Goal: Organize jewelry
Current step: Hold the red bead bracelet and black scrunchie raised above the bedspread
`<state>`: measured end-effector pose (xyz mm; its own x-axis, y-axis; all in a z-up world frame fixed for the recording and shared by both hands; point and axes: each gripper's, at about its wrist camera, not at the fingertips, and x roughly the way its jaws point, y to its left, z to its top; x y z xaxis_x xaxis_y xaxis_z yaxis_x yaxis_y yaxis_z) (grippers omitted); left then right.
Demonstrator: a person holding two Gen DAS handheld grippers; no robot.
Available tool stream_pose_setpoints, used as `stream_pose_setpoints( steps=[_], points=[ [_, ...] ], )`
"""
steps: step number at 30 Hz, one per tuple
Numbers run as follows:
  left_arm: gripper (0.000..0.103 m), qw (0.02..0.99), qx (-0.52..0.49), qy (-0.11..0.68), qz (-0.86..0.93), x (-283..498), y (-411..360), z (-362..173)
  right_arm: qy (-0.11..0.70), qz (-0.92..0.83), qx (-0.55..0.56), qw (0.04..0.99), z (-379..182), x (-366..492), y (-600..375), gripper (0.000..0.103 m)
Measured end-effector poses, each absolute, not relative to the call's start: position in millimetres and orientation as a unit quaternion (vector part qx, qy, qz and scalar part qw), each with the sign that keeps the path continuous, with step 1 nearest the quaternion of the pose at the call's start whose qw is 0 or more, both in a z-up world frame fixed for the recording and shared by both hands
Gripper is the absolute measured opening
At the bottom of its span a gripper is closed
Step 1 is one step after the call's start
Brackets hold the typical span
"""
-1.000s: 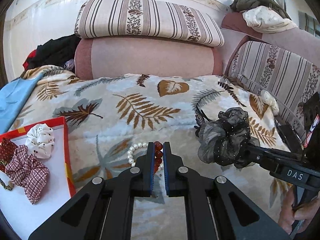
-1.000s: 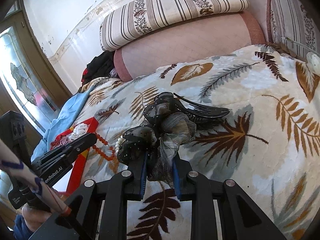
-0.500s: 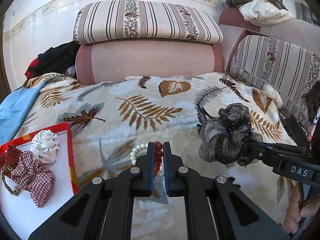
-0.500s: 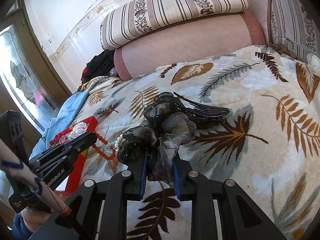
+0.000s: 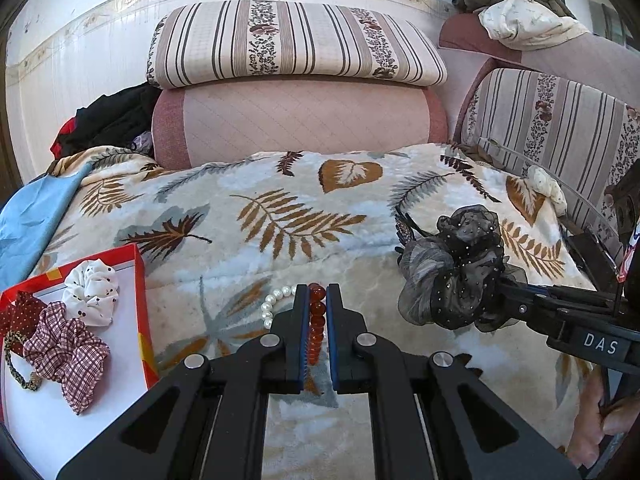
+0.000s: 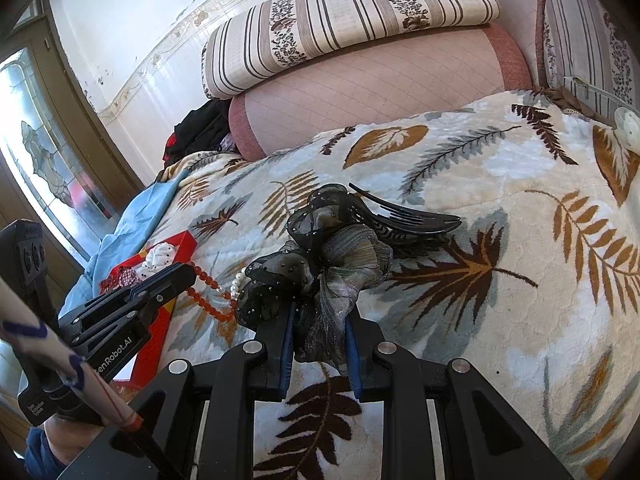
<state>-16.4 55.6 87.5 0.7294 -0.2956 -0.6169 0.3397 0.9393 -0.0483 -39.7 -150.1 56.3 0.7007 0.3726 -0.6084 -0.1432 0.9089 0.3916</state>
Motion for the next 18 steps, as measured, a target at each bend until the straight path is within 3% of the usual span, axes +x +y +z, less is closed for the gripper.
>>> stream_pose_setpoints(
  steps=[18],
  points=[
    [0.008,0.929,0.034,0.326,-0.171,-16.2,55.3,87.9,0.356,0.148,0.147,0.911,56.7,-41.1,-143.6,0.024]
  ],
)
